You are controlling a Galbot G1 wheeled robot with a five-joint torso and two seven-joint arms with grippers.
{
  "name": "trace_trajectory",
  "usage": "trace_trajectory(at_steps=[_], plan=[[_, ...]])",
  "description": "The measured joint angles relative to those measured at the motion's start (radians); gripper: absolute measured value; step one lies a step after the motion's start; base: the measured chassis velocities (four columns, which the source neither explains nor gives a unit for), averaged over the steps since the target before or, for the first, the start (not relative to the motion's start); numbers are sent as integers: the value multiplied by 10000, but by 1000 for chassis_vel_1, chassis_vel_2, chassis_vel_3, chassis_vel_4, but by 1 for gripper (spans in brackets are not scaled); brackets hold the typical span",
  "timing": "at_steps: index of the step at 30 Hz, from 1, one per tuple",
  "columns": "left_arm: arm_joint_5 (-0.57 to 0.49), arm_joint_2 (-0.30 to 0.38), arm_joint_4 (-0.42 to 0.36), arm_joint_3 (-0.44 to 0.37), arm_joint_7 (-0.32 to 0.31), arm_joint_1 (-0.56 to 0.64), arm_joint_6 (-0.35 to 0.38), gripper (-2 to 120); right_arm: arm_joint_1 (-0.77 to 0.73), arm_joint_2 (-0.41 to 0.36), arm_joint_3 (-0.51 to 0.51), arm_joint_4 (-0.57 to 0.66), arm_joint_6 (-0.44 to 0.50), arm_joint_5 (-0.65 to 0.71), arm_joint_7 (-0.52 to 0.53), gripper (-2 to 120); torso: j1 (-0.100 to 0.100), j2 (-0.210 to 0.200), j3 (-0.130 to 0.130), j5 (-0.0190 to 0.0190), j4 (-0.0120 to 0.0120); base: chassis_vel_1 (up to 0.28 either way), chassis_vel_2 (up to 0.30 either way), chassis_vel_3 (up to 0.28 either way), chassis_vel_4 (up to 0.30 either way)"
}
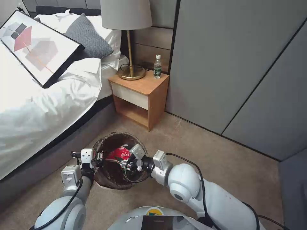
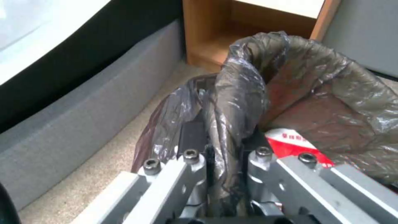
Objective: Pick up the trash bin, then pick up the garbage from the floor and place it into the trash bin.
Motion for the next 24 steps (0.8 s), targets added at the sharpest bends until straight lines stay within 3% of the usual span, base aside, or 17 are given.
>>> trace_trajectory(at_steps=[3, 5, 7, 11, 18, 24], plan=[[-3, -5, 0, -12, 16, -25, -3, 7, 80, 47, 5, -28, -4, 77, 101, 77, 0, 0, 0, 0, 0, 0, 0, 0, 0], [-3, -5, 0, -14, 18, -28, -3, 7, 91, 40, 29, -27, -6, 114, 122, 78, 0, 0, 0, 0, 0, 0, 0, 0, 0], [-8, -2, 0, -29, 21, -32, -3, 7, 107, -40, 229, 26, -12, 295, 219, 90, 0, 0, 0, 0, 0, 0, 0, 0, 0], [-10, -6, 0, -31, 21, -30, -5, 7, 82, -152, 676, 235, -24, 474, 309, 99, 0, 0, 0, 1, 0, 0, 0, 0, 0], [32, -14, 0, -38, 21, -23, -35, 7, -223, -582, 1981, 910, -20, 725, 510, 100, 0, 0, 0, 1, 0, 0, 0, 0, 0], [130, 53, 0, -73, 61, -119, -57, 7, -1502, -976, 3563, 1514, 584, 463, 1324, 100, 0, 0, 0, 2, 0, 0, 0, 0, 0]])
